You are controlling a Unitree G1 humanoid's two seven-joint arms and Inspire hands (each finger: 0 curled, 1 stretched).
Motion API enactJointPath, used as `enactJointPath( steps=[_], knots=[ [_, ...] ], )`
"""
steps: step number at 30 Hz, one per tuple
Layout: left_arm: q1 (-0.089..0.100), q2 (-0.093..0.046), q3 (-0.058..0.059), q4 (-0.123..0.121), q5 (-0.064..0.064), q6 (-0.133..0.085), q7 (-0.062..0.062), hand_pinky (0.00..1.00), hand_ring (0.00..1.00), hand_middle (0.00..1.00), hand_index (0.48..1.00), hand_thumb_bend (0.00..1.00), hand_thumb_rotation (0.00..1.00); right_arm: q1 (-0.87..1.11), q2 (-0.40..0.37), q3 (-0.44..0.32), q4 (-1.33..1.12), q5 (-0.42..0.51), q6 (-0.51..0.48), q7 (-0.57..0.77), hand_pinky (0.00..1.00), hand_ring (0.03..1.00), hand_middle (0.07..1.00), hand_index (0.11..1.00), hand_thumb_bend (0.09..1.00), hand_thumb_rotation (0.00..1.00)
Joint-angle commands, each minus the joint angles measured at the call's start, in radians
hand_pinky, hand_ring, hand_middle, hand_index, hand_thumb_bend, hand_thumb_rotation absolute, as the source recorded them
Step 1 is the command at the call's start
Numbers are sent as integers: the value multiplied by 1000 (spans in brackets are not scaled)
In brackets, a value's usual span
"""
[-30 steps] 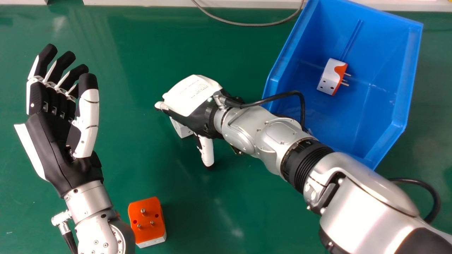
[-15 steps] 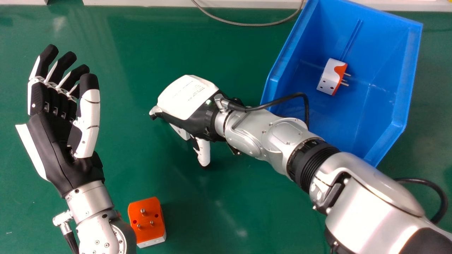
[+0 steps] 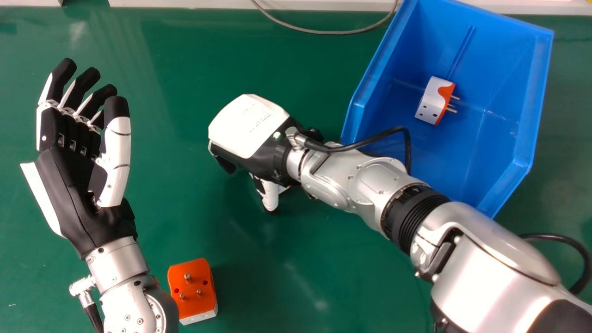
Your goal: Pick all objects and put in blue box
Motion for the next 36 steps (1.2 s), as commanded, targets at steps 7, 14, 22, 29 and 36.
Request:
enactJointPath(
  steps=[7,14,22,29,36],
  knots=[
    [-5,3,-4,-11,9,-14,-1,639,696,762,791,650,403,-13,-9,-7,-18,5,-6,-43,237,308,482,508,544,6],
    [-9,5,-3,-5,4,-18,-5,638,695,762,790,644,398,-15,-9,-17,-19,10,-8,-40,221,289,477,495,536,2],
    [-9,6,0,-1,8,-14,0,639,696,763,790,646,399,-5,-10,-64,-51,47,-19,-74,212,280,474,489,533,0],
    [-17,5,3,8,-12,-13,-7,641,697,762,790,656,403,9,-26,-109,-118,80,-18,-98,249,320,450,507,526,0],
    [-27,10,3,24,-1,-23,-2,638,696,757,787,653,386,31,-48,-142,-198,97,-4,-87,293,351,475,527,517,0]
  ],
)
